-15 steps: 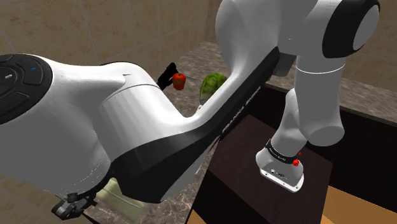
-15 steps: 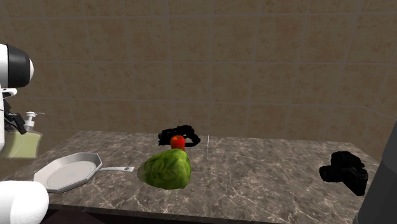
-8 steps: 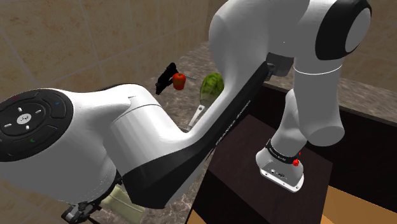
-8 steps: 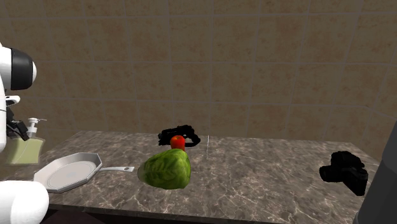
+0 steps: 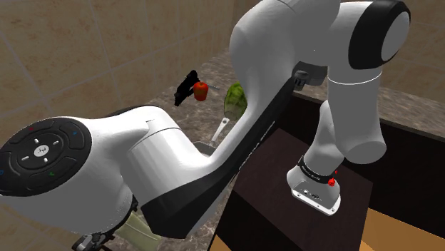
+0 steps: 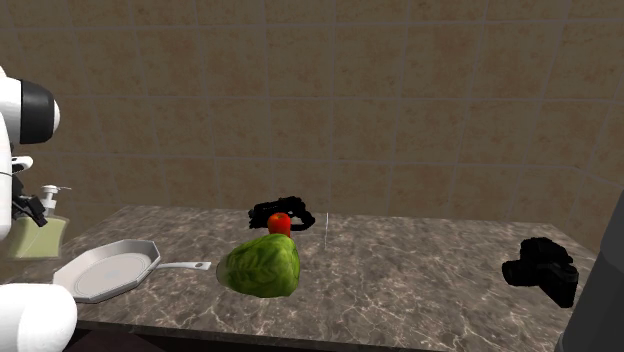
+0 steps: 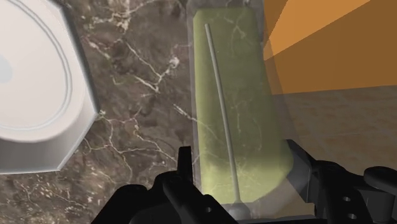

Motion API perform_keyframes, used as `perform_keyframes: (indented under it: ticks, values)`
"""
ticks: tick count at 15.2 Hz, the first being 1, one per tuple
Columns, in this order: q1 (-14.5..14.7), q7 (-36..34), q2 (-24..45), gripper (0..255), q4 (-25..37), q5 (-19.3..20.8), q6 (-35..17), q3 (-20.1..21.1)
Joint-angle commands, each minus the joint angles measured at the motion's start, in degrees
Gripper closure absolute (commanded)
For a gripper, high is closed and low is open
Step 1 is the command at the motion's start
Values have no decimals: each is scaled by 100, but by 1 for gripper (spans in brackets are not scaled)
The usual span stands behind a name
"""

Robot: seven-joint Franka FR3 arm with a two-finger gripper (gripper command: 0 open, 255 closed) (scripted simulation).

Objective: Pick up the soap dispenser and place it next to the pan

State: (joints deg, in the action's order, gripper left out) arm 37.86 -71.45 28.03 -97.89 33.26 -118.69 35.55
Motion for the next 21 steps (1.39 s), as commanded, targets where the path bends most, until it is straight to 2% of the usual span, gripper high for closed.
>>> perform_keyframes:
  ticks: [1,3,4,9,13,21]
  values:
    - [1,-5,38,255,-19,4,21,-17]
    - [0,-6,38,255,-19,4,21,-16]
    - [-3,-8,26,0,-34,0,18,-12]
    - [0,-6,38,0,-20,4,21,-16]
    - [3,159,-278,0,247,-275,543,154]
    - [3,159,-278,0,247,-275,543,154]
